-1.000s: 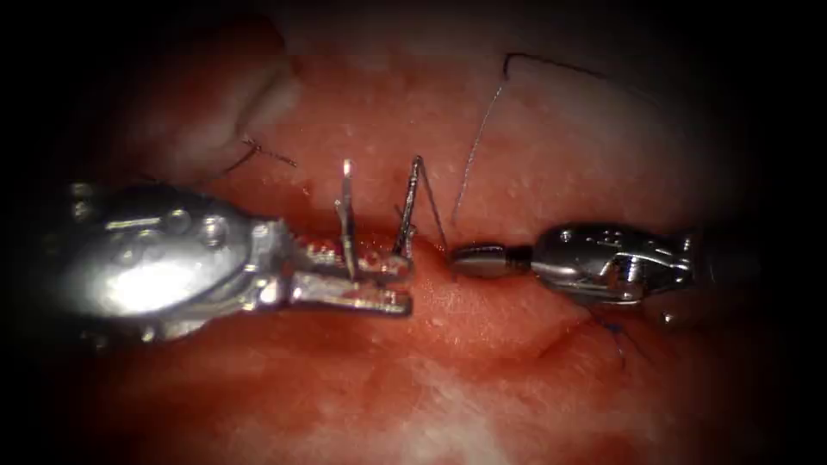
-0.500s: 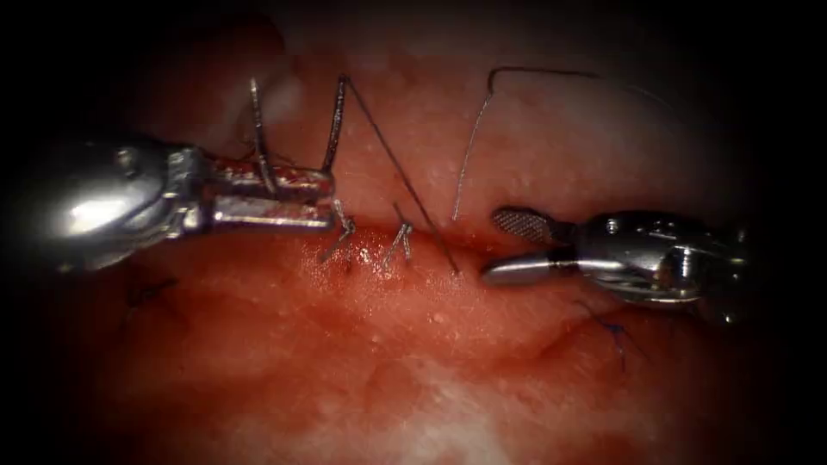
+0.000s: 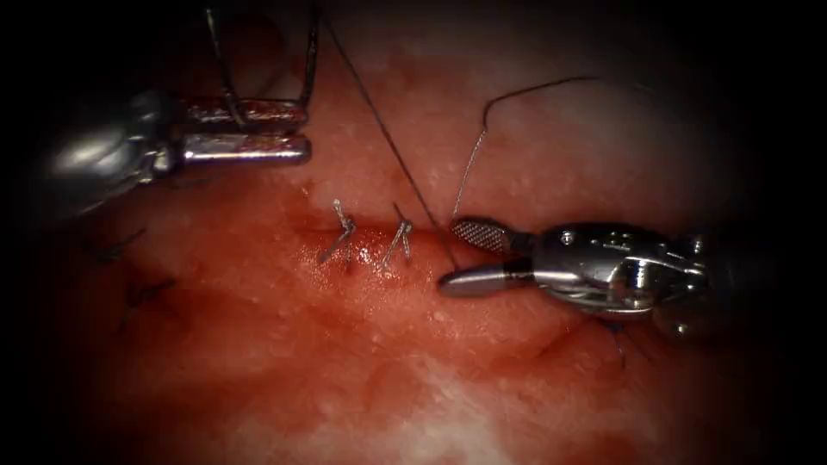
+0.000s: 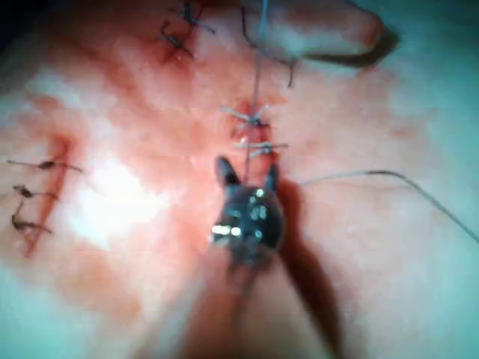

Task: Wound Closure
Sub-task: Pull the length of the suture through until only a short tail remains.

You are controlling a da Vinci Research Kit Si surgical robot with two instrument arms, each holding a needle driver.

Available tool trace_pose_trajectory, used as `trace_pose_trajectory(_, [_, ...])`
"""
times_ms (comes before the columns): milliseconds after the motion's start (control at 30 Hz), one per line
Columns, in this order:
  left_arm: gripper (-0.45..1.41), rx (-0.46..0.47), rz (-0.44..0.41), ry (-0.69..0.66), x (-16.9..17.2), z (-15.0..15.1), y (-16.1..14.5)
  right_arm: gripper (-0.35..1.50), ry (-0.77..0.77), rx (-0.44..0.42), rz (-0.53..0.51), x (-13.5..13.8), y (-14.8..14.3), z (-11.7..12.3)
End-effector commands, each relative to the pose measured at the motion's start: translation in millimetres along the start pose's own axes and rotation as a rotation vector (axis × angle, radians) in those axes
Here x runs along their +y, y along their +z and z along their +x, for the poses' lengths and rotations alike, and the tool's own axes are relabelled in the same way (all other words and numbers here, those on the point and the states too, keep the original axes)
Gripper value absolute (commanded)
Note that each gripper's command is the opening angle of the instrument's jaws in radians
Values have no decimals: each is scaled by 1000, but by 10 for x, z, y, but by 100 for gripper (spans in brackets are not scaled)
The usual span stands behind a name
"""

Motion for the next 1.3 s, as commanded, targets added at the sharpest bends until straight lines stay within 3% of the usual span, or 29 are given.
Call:
trace_pose_trajectory(33, [-45, 1, -3, 2, 0, -4, 9, 104, 0, 0, 1, -2, 6, -4])
trace_pose_trajectory(567, [-45, 28, 47, 38, -6, 0, 8, 106, 0, 2, -4, -3, 6, -4])
trace_pose_trajectory(1100, [-45, 30, 43, 43, -7, -8, 8, 101, -9, -7, -7, -7, 7, -8])
trace_pose_trajectory(1167, [-45, 29, 43, 49, -7, -8, 8, 91, -13, -20, -15, -7, 10, -10])
trace_pose_trajectory(1200, [-45, 29, 44, 49, -6, -7, 8, 61, -36, -39, -7, -8, 14, -14])
trace_pose_trajectory(1233, [-45, 29, 44, 49, -6, -7, 8, 61, -36, -39, -7, -8, 14, -14])
trace_pose_trajectory(1267, [-45, 29, 44, 49, -6, -7, 9, 19, -50, -47, 4, -9, 15, -15])
trace_pose_trajectory(1300, [-45, 29, 45, 49, -6, -7, 9, -35, -74, -67, 8, -10, 17, -20])
